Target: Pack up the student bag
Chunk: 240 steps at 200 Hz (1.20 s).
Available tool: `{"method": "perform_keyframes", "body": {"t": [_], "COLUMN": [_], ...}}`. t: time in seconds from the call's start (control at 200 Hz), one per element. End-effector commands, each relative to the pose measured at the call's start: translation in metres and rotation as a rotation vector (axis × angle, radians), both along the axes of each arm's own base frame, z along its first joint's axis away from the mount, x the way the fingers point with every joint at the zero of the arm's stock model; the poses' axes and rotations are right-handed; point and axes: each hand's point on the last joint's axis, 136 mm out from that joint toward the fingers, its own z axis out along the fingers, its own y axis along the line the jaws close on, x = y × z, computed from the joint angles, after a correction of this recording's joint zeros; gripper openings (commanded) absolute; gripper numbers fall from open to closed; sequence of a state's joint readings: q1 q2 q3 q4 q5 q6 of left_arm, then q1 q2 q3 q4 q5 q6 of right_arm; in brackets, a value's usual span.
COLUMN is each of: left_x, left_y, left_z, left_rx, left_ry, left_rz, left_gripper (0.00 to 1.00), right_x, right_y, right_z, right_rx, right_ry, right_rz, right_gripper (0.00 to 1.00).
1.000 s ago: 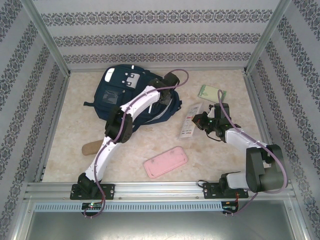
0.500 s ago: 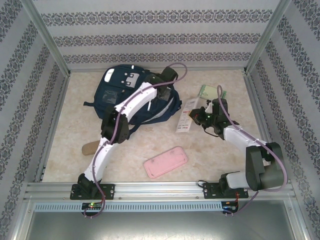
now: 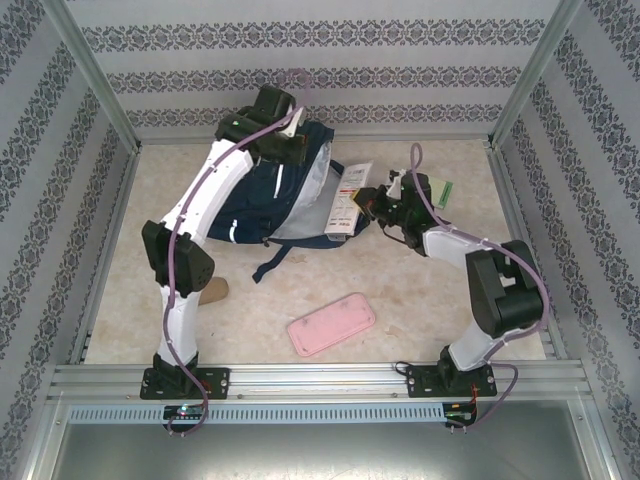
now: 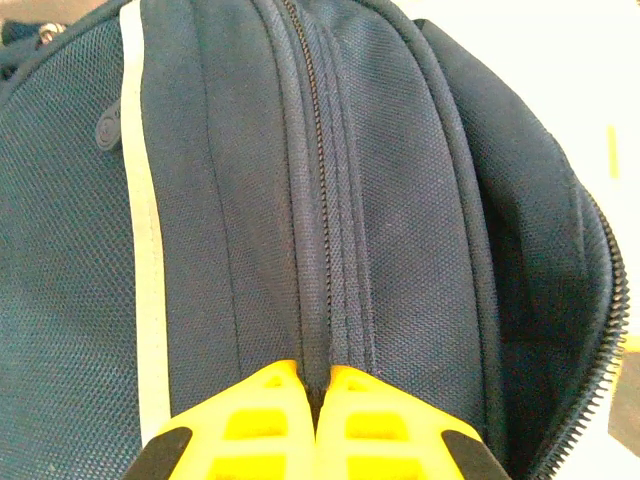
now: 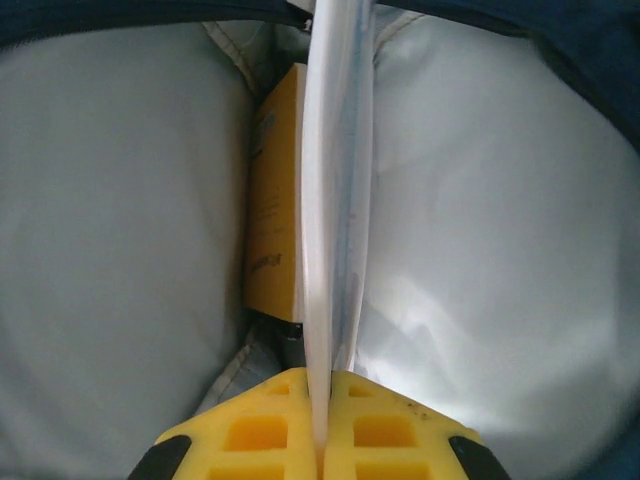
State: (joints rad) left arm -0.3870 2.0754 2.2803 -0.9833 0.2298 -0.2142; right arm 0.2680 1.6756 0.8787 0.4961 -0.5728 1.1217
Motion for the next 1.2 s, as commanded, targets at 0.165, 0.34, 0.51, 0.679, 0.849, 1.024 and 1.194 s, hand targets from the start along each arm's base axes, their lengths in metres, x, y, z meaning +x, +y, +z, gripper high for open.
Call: {"method": "perform_keyframes", "body": {"t": [0.165,0.34,0.51,0.679,0.849,1.024,1.194], "left_x": [-0.006,-0.002,0.002,0.003,0.0,-0.002,0.001], "left_y": [0.009,0.012,0.007,0.006,0.008,0.009,0.008], "left_z": [0.084,0.097,0.097,0.097,0.098,0.097,0.095], "left_rx": [-0.342,-0.415,-0.464,-0.479,-0.47,-0.453,-0.452], "left_ry": [-0.109,-0.12,-0.103,-0.097,-0.098,-0.099,-0.096], "left_rz": [-0.092,-0.095,-0.1,-0.099,-0.099,-0.1,-0.1], "left_gripper": [0.0,0.0,0.0,0.0,0.0,0.0,0.0], "right_x": [0.046,0.066,0.085,0.101,0.11,0.1,0.091], "right_y": [0.057,0.097,0.136,0.177,0.194,0.186,0.175], "right_z": [0.037,0.034,0.023,0.001,-0.031,-0.037,-0.035], "right_rx": [0.146,0.173,0.216,0.193,0.072,-0.094,-0.152], "right_ry": [-0.153,-0.158,-0.127,-0.092,-0.014,-0.001,0.014], "right_rz": [0.031,0.039,0.044,0.079,0.092,0.107,0.107], "right_gripper": [0.0,0.0,0.0,0.0,0.16,0.39,0.43]}}
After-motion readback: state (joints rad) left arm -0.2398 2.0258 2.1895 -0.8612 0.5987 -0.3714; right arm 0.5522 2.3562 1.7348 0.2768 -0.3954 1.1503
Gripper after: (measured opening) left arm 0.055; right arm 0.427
